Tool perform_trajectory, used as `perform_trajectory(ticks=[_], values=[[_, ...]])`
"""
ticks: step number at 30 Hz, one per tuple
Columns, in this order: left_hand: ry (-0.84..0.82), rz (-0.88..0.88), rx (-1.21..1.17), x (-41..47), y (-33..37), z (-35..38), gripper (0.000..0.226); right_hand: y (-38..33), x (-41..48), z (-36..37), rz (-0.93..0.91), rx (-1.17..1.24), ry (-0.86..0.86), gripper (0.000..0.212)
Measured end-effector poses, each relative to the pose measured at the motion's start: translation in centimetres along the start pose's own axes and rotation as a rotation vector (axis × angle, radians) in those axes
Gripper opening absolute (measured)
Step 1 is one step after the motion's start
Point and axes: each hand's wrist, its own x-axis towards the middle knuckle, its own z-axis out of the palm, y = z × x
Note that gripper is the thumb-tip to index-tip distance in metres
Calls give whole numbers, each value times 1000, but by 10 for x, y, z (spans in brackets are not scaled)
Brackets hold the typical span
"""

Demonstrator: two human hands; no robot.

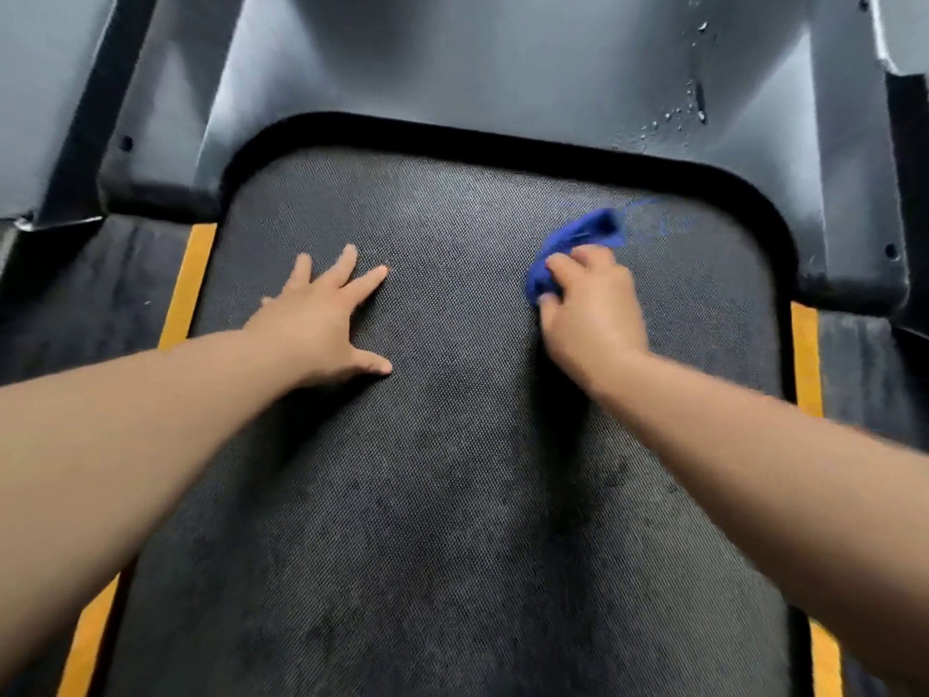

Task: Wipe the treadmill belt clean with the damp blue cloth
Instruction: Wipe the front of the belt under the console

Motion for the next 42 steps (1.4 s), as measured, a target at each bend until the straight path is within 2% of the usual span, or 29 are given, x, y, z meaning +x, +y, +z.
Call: perform_trajectory(ticks=[2,4,6,7,9,11,12,14,16,18,20,22,25,27,28,29,30,31,33,34,36,38,39,42], values=[[-28,14,-4,-1,-1,-7,115,-39,-32,15,-265,75,-56,25],[-34,21,9,-2,0,-9,116,-49,-47,19,-550,122,-168,29],[-30,12,7,-1,1,-7,116,-30,-27,11,-683,69,-188,32],[-29,4,7,1,0,-5,117,-15,-11,6,-630,40,-135,32],[-32,-5,16,3,-1,-3,117,18,23,-8,-280,13,0,29],[-31,-5,24,3,-1,-3,116,35,44,-15,97,-17,38,30],[-29,-5,23,3,0,-3,116,28,44,-13,159,-46,28,29],[-14,-6,11,3,0,-3,117,-9,25,-3,68,-50,-29,23],[8,0,-5,3,-1,-2,118,-50,-10,14,-172,37,-89,21],[42,5,-23,2,-2,-1,120,-75,-45,23,-417,122,-208,30],[74,-1,-64,0,-3,1,121,-69,-43,24,-556,89,-297,39],[90,-11,-130,-3,-2,1,128,-51,-20,19,-467,37,-276,42],[94,-23,-256,-7,7,-5,135,-42,5,1,-142,94,-210,45],[172,46,-287,-5,22,-10,130,-51,5,-3,-100,263,-374,54],[219,118,-259,-4,29,-9,124,-54,1,-4,-58,426,-474,57],[259,205,-206,-2,37,-8,116,-55,-5,-5,-8,589,-506,59],[292,295,-145,0,43,-2,105,-50,-8,-5,60,706,-436,60],[324,377,-93,1,50,5,90,-43,-9,-8,130,719,-315,59],[398,539,-13,1,63,22,58,-26,-10,-16,212,529,-106,50],[440,633,10,2,68,29,46,-20,-12,-20,194,403,-45,48],[489,752,16,9,64,34,35,-13,-18,-23,97,300,-40,47],[555,664,24,24,39,25,33,-10,-23,-19,16,302,-79,49],[599,535,0,31,21,19,34,-11,-26,-17,-8,305,-97,50],[680,-11,-131,33,-25,5,34,-13,-29,-15,-17,325,-146,54]])
